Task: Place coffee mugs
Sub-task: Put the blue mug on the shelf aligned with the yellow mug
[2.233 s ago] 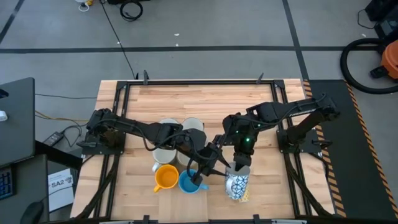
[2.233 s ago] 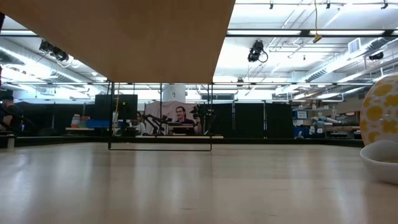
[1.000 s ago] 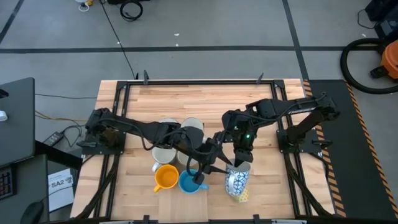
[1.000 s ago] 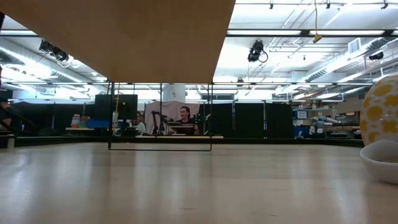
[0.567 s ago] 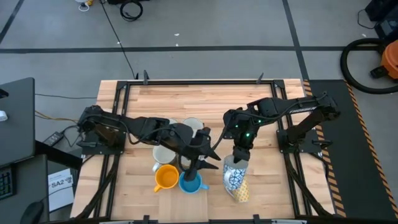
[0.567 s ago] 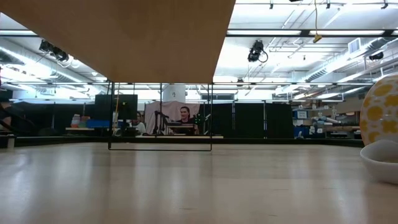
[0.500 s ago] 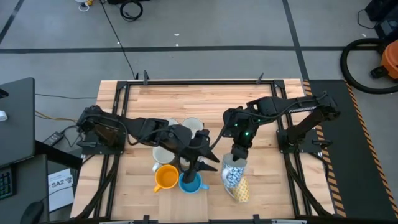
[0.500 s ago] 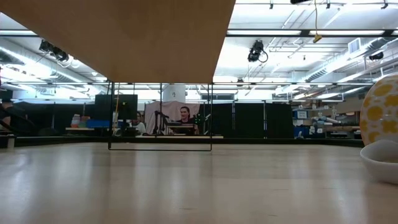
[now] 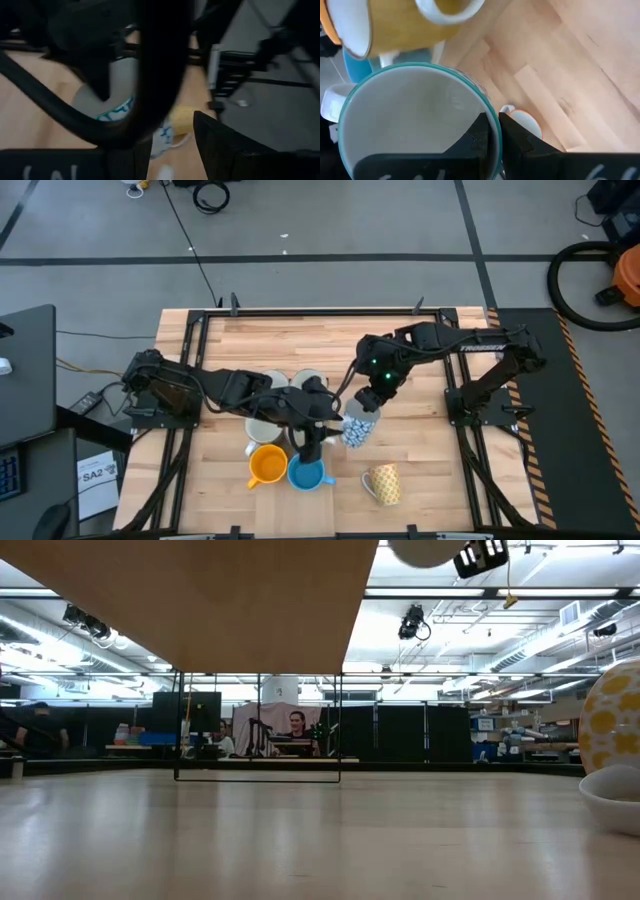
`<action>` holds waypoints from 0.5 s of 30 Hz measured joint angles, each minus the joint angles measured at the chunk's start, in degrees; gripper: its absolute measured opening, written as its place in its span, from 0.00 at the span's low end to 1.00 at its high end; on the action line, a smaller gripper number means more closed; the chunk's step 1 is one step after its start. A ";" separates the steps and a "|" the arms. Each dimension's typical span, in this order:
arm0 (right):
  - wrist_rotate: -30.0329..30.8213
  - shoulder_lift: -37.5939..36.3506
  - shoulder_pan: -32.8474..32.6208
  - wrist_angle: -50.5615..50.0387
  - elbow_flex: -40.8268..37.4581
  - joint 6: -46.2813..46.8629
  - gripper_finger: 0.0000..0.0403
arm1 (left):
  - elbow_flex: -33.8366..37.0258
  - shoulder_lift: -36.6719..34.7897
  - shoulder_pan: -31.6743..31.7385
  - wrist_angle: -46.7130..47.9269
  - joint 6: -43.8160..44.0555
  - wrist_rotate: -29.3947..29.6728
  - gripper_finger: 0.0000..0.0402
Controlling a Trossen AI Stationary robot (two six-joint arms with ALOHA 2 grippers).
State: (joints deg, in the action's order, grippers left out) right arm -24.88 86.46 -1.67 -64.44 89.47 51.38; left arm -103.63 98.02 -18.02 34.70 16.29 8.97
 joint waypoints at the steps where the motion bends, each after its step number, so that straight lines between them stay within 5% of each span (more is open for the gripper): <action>1: 0.00 0.00 0.45 0.02 0.00 0.11 0.08 | 0.00 0.00 0.00 0.76 0.02 1.58 0.37; 7: 0.00 0.00 1.41 0.05 0.00 0.27 0.08 | 0.00 0.00 0.02 2.56 0.02 10.03 0.37; 15: -0.05 0.00 1.48 0.23 0.00 2.55 0.08 | 0.00 0.15 0.07 2.82 3.44 13.30 0.37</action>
State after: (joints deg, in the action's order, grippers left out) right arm -24.93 86.46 -0.19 -64.21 89.47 53.92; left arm -103.63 98.17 -17.96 37.52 19.73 22.26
